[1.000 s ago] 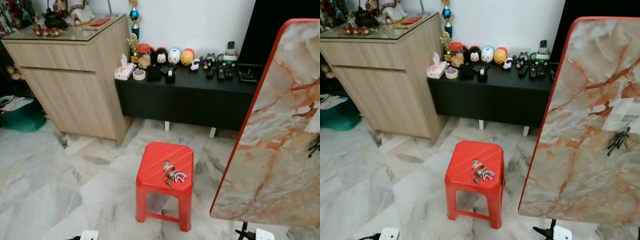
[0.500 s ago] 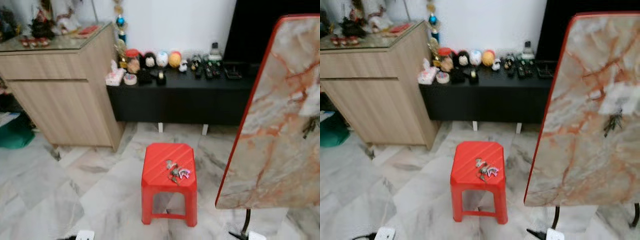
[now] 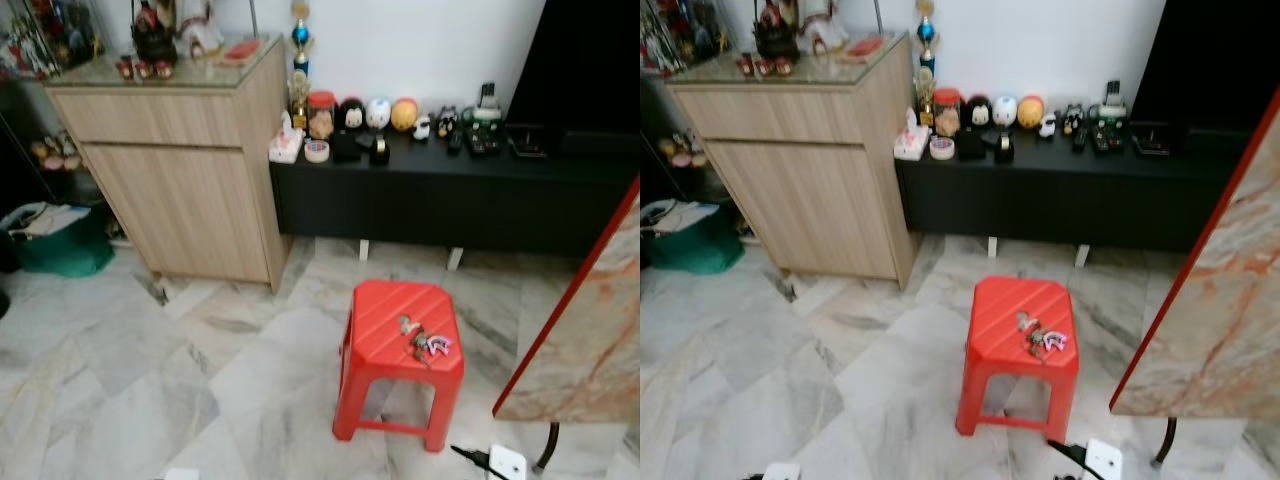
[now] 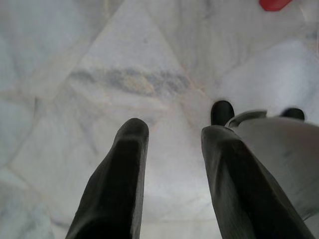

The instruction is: Hang keys on a hook

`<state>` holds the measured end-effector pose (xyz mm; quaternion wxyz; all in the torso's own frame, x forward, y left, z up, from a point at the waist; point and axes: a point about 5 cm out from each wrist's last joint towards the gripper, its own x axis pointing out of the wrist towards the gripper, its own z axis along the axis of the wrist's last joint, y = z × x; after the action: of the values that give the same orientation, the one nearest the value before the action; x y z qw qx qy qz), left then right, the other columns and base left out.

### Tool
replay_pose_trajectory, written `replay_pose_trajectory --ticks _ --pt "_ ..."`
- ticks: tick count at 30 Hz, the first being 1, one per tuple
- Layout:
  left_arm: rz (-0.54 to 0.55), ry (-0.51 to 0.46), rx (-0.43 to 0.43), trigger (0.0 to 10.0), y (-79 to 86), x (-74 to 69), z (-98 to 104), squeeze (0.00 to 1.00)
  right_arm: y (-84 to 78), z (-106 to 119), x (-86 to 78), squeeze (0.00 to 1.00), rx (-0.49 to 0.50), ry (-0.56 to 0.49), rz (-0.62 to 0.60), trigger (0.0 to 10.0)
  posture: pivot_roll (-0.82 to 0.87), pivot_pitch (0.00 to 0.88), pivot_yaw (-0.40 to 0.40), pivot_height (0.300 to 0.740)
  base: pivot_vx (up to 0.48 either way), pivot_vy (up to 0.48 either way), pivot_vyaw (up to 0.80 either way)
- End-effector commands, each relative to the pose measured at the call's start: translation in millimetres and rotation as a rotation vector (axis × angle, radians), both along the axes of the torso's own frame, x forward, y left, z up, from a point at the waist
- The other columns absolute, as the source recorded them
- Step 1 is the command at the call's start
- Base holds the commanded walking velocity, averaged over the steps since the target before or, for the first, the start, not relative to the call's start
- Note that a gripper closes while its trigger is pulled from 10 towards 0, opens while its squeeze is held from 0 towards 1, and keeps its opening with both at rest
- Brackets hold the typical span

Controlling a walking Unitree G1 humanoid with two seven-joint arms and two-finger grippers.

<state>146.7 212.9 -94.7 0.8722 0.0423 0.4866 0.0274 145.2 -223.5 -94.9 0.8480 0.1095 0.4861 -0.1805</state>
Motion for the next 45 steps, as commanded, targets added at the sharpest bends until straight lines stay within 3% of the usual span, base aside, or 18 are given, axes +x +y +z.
replay_pose_trajectory --ticks 1,12,23,45 --pt "0.022 0.008 -0.002 10.0 0.5 -0.8 0 0.0 -0.9 0 0.0 0.0 0.003 -0.001 -0.016 10.0 0.03 0.0 0.005 0.74 0.0 0.0 0.0" --pt "0.088 -0.009 -0.018 10.0 10.9 2.5 3 0.0 15.1 -4 -1.3 0.0 0.025 0.016 0.039 10.0 0.01 0.0 0.015 0.74 0.0 0.0 0.0" --pt "0.092 -0.012 -0.031 10.0 8.6 1.0 2 0.0 12.3 -3 -2.6 0.0 0.035 0.011 0.029 10.0 0.04 0.0 -0.003 0.74 0.0 0.0 0.0" --pt "0.095 -0.013 -0.038 10.0 10.4 -0.4 2 0.0 12.5 -5 -7.4 0.0 0.052 0.012 0.015 10.0 0.04 0.0 0.004 0.74 0.323 0.0 -0.02"
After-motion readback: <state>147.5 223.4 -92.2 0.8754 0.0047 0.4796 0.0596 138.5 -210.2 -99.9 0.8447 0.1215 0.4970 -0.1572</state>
